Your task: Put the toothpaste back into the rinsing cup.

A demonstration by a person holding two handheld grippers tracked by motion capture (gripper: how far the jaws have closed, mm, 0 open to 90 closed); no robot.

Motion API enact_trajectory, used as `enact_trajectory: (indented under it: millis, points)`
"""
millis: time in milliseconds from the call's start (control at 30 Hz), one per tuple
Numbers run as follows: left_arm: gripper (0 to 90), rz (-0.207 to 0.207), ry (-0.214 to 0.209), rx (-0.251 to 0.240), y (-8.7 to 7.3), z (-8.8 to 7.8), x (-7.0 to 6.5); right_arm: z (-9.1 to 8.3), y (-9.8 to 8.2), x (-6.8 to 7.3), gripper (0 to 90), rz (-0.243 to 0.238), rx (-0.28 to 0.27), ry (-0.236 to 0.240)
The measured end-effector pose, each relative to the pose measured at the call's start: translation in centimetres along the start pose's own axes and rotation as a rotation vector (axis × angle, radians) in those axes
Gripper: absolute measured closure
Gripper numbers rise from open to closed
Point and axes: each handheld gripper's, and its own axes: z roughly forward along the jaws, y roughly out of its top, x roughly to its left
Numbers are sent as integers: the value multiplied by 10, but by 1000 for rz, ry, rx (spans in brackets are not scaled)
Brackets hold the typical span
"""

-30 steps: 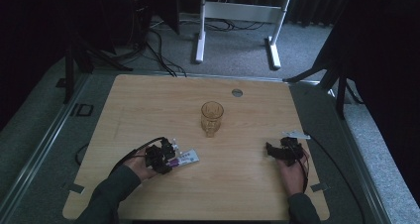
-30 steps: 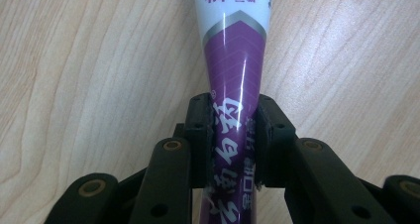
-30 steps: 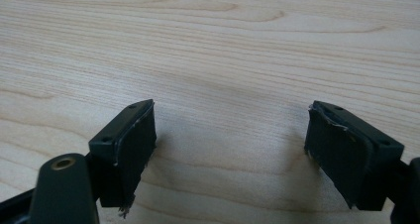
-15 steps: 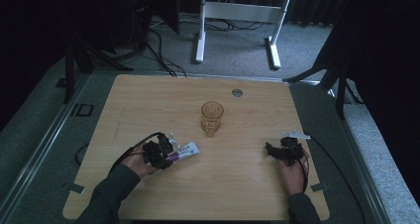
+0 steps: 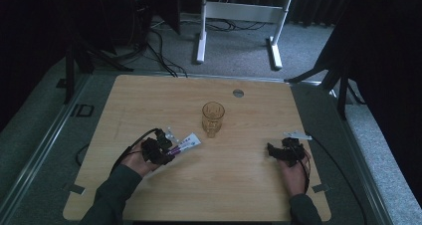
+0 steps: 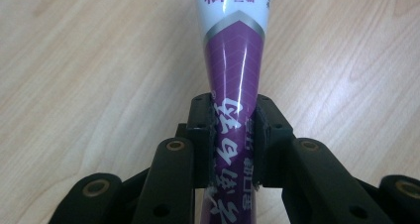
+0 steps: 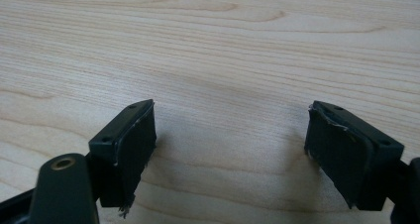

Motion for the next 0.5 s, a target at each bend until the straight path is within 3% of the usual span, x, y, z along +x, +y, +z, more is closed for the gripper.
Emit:
enact_trajectory:
  millis: [500]
  points:
    - [738,-27,-11,-64,9,-3,2,0,0,0,195,0,0,0]
